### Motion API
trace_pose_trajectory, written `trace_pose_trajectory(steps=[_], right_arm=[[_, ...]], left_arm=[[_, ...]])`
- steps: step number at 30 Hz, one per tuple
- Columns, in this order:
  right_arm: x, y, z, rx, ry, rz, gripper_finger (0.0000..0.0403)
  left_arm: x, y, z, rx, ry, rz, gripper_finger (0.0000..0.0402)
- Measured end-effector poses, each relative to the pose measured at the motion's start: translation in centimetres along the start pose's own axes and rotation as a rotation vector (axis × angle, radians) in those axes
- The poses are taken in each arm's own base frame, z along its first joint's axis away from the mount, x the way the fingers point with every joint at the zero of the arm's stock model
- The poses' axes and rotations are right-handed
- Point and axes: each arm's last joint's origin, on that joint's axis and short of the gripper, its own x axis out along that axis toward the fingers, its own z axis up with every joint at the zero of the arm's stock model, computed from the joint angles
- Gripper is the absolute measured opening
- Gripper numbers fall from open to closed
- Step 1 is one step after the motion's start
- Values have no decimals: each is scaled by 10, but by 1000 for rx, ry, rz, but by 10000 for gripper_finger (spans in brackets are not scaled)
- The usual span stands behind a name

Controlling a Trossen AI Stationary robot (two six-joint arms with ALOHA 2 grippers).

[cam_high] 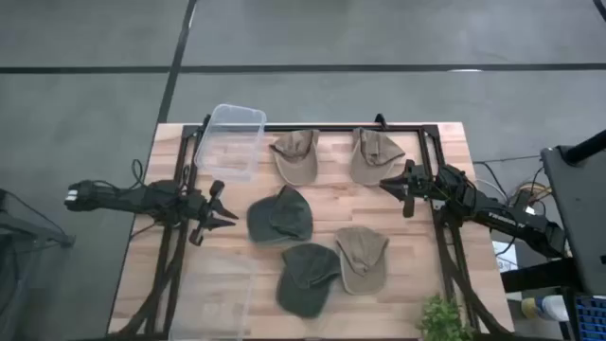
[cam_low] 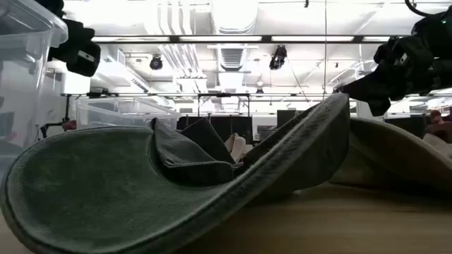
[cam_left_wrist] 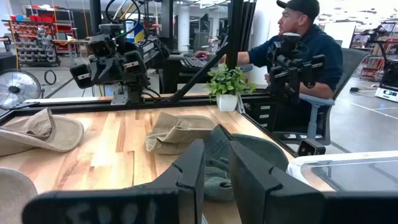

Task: Pick and place caps into container

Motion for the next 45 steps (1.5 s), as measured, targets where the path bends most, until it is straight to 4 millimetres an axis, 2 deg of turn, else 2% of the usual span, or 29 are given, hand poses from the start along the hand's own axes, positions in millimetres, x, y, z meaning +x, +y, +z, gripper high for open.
trace_pose_trajectory(steps=[45], right_arm=[[0,0,0,0,0,0,68]], left_arm=[[0,0,0,0,0,0,67]])
